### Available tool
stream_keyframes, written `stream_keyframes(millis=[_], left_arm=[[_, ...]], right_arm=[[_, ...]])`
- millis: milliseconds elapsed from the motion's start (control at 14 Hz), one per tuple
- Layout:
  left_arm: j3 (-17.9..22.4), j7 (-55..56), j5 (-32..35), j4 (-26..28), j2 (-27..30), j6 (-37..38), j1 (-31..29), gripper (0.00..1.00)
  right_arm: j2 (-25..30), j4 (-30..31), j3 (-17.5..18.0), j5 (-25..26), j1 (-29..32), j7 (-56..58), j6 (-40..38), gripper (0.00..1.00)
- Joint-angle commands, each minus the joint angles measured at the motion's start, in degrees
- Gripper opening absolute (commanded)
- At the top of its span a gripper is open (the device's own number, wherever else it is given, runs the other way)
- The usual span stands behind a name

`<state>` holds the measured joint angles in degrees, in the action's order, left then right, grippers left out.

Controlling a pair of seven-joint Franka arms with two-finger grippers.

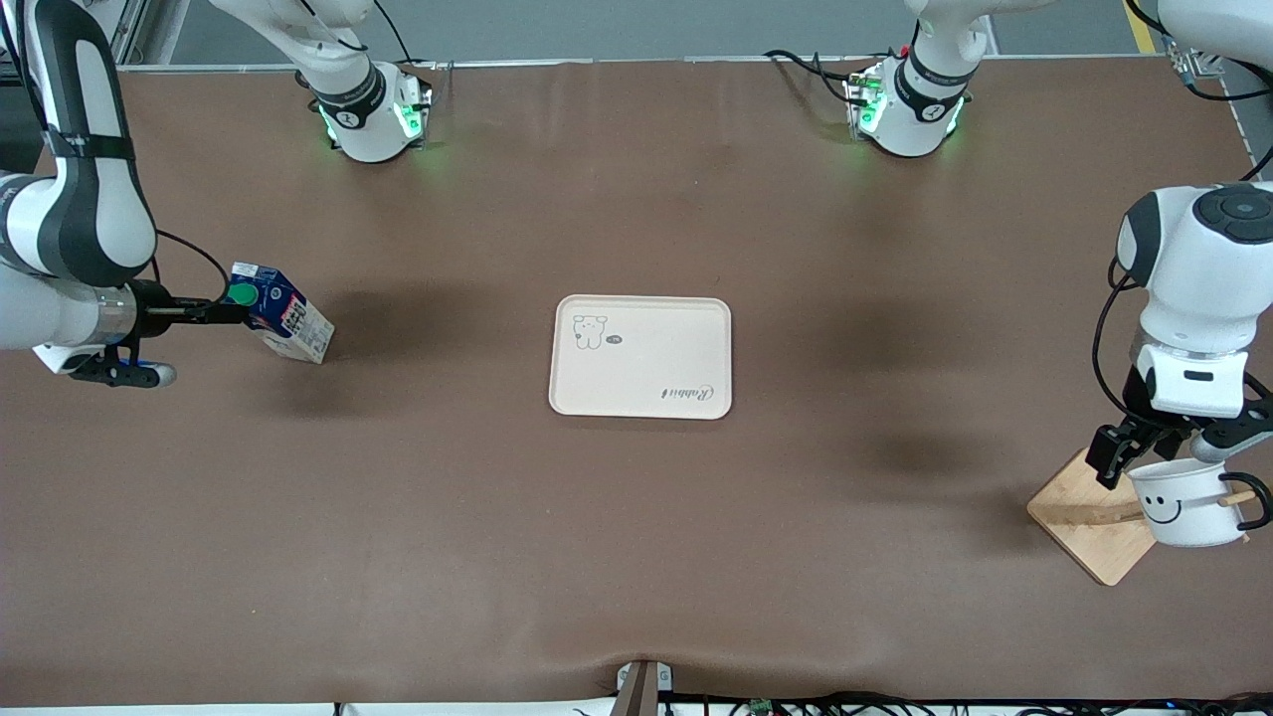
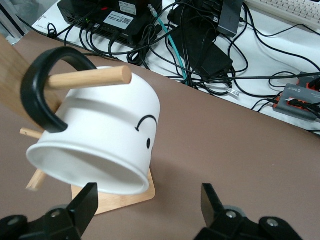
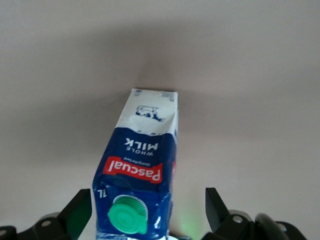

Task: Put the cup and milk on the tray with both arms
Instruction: 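Grasp the milk carton with the right gripper while the left gripper grasps the mug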

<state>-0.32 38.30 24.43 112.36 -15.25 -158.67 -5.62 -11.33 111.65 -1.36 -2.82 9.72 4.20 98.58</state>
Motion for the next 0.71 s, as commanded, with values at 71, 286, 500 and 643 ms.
stream_keyframes(millis=[71, 286, 500, 643], left_arm=[[0.58, 1.25, 2.20, -4.68, -2.76, -0.76, -0.09, 0.81], [0.58, 1.25, 2.29, -5.74, -4.34, -1.37, 0.08, 0.68], [0.58, 1.25, 2.73, -5.66, -5.14, -2.26, 0.08, 0.53], [0.58, 1.17, 3.52, -5.74, -5.14, -2.26, 0.08, 0.33]], right_arm=[[3.42, 4.80, 0.84, -2.27, 0.47, -2.35, 2.05, 1.00], [3.59, 6.65, 0.84, -2.27, 0.47, -2.44, 3.02, 1.00], [4.82, 10.60, 0.92, -2.54, 0.56, -2.53, 7.23, 1.00], [4.83, 11.84, 0.84, -3.59, 0.56, -2.61, 8.12, 1.00]])
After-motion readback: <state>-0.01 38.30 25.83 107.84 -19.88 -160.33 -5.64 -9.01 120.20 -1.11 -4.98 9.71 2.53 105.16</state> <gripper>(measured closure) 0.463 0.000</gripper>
